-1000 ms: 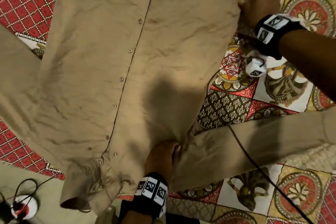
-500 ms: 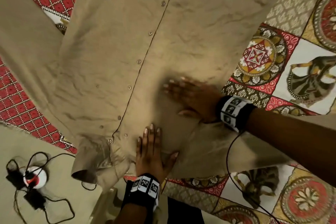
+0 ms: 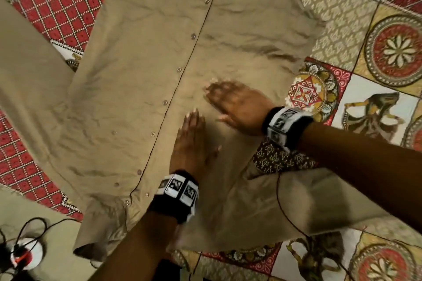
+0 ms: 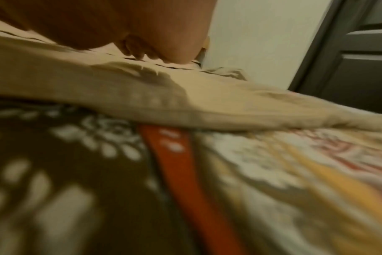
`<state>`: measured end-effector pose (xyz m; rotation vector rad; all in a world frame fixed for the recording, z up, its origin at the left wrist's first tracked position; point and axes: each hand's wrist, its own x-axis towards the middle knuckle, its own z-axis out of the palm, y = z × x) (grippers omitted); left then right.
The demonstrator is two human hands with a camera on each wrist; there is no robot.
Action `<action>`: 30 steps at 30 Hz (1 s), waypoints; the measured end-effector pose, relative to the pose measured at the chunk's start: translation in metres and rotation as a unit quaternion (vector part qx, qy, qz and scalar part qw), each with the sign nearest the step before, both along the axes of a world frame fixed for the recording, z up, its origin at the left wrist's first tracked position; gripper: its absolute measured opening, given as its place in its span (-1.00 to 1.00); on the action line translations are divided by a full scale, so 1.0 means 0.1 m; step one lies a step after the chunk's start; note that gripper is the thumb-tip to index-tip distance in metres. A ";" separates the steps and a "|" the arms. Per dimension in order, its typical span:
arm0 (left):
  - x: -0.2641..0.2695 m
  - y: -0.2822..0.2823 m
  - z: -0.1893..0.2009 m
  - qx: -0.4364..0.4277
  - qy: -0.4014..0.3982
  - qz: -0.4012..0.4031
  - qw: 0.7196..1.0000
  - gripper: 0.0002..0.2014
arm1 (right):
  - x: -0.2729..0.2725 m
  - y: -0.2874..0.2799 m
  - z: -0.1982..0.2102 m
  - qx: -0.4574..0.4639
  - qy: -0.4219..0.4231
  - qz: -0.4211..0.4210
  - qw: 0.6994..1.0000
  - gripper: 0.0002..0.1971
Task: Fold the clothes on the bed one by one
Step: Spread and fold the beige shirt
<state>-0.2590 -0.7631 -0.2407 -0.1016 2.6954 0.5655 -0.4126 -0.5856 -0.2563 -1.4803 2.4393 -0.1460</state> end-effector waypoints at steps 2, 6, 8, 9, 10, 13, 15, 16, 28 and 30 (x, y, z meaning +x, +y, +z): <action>-0.27 0.01 -0.07 -0.024 -0.026 -0.007 0.999 0.17 | 0.03 -0.24 -0.15 -0.022 -0.005 0.032 0.999 -0.38; -0.34 -0.06 -0.12 -0.020 -0.029 -0.011 0.999 0.41 | -0.28 -0.19 -0.20 -0.040 0.013 0.037 0.998 -0.27; -0.33 -0.08 -0.11 -0.020 -0.021 -0.003 1.000 0.44 | -0.48 -0.10 -0.18 -0.029 0.020 0.050 0.998 -0.20; -0.34 -0.07 -0.10 -0.014 -0.021 0.002 1.000 0.45 | -0.60 -0.06 -0.18 -0.017 0.018 0.051 0.998 -0.17; -0.34 -0.06 -0.08 -0.008 -0.019 0.007 1.000 0.46 | -0.75 -0.02 -0.17 -0.007 0.018 0.041 0.999 -0.15; -0.34 -0.06 -0.06 0.004 -0.015 0.010 1.000 0.44 | -1.26 0.09 -0.12 0.011 0.030 -0.031 0.999 -0.10; -0.34 -0.07 -0.08 0.010 -0.016 0.013 1.000 0.44 | -1.60 0.18 -0.10 0.025 0.027 -0.081 0.996 -0.07; -0.34 -0.07 -0.09 0.012 -0.016 0.015 1.000 0.44 | -1.74 0.21 -0.11 0.031 0.029 -0.098 0.994 -0.07; -0.32 0.13 0.02 0.021 -0.007 -0.023 0.999 0.10 | -0.86 0.27 0.01 0.008 0.010 -0.066 0.998 -0.19; -0.32 0.33 0.02 0.032 0.005 -0.090 0.995 -0.05 | -0.51 0.50 -0.10 0.012 0.011 -0.029 0.999 -0.25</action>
